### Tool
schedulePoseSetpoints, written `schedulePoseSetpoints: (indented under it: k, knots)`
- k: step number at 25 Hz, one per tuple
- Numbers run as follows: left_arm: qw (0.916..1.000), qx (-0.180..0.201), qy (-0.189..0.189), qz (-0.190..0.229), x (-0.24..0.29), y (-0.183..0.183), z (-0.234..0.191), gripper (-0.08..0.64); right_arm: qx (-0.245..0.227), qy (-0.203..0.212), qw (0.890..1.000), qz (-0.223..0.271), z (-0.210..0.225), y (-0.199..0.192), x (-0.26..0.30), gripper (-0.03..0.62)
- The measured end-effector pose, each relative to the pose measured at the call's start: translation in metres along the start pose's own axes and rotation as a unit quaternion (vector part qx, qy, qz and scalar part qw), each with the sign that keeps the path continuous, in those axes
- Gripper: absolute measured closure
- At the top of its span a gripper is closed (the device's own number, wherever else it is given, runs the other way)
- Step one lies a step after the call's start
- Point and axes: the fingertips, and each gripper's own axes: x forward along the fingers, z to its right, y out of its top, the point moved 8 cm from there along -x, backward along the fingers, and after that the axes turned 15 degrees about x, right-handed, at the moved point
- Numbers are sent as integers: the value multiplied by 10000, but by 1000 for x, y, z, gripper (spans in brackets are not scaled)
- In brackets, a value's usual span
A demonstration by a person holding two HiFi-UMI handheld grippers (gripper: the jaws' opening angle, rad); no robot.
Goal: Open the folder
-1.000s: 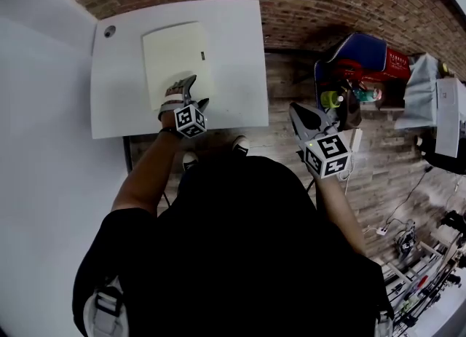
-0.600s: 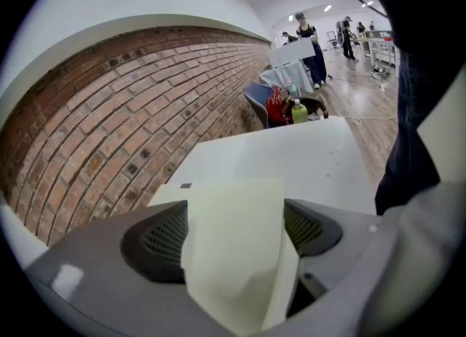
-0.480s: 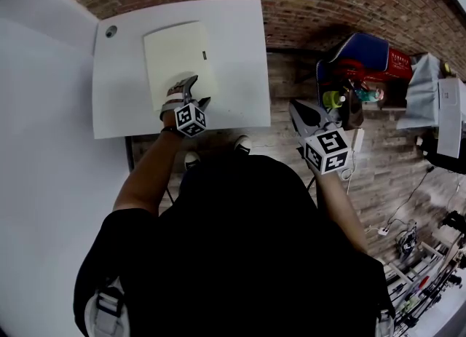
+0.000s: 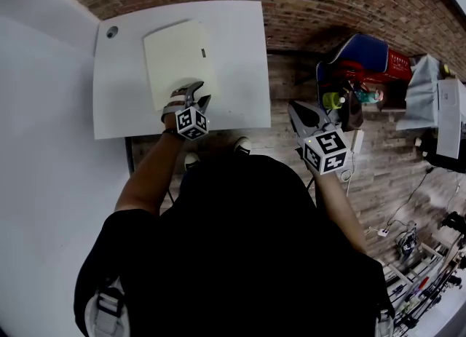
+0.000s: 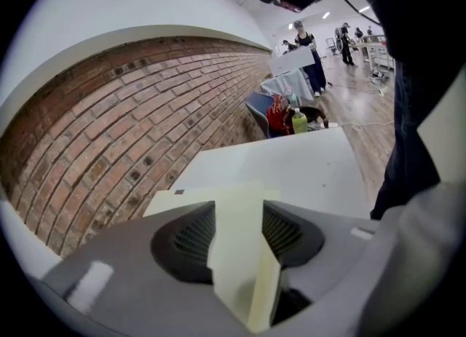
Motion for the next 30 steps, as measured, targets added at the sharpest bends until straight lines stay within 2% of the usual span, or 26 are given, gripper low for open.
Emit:
schedulePoseSetpoints:
  k: [5,10,16,20,25,30]
  knots:
    - [9998,-175,-92,93,-4,-2,2,379,0,42,10000,-17,-4,-3,-1,591]
    - [9995,-228,-48,197,-8,2,0,445,-31,47,10000,-8,-4,-3,-3,591]
    - [9988,-412,24,276,-15,2,-2,474,-76,100,9999,35,-9,-1,-4,591]
    - [9960,-848,19,294,-21,1,-6,489,-116,155,9998,16,-14,-2,-2,591]
    - [9878,-1511,121,368,-29,3,-16,509,-174,217,9996,21,-18,-1,-2,591]
    - [9813,-1871,144,423,-36,2,-20,522,-225,280,9993,49,-24,0,-3,591]
